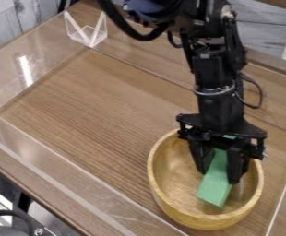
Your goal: Put the green block in the brown bowl
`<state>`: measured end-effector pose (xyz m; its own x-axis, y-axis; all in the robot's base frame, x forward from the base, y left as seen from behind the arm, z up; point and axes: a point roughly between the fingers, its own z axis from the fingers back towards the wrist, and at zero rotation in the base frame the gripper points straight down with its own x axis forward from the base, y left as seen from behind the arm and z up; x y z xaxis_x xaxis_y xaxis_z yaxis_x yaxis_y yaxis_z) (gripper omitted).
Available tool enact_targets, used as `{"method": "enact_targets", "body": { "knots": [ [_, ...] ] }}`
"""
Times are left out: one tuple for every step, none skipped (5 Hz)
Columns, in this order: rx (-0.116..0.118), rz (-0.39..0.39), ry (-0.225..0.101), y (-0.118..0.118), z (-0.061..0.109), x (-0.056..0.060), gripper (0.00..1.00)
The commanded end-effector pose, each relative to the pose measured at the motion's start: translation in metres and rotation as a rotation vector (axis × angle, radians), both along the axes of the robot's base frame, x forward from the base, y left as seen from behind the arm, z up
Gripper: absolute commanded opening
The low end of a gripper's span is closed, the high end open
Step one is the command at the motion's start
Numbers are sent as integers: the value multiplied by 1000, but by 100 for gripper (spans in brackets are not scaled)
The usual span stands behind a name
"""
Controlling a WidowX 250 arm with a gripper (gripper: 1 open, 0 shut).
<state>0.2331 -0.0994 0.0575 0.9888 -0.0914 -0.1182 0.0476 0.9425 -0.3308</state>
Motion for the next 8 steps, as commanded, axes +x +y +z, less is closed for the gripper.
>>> {"method": "enact_targets", "body": {
  "knots": [
    [-14, 8, -49, 1, 12, 14, 0],
    [-15, 10, -43, 3, 13, 14, 0],
    [-16, 11, -37, 4, 13, 14, 0],
    [-17, 12, -31, 5, 13, 14, 0],
    [-17, 12, -26, 6, 13, 14, 0],
    [-17, 13, -21, 7, 13, 15, 0],
    [-17, 13, -16, 8, 13, 15, 0],
    [-18, 14, -11, 9, 13, 15, 0]
  ]
}}
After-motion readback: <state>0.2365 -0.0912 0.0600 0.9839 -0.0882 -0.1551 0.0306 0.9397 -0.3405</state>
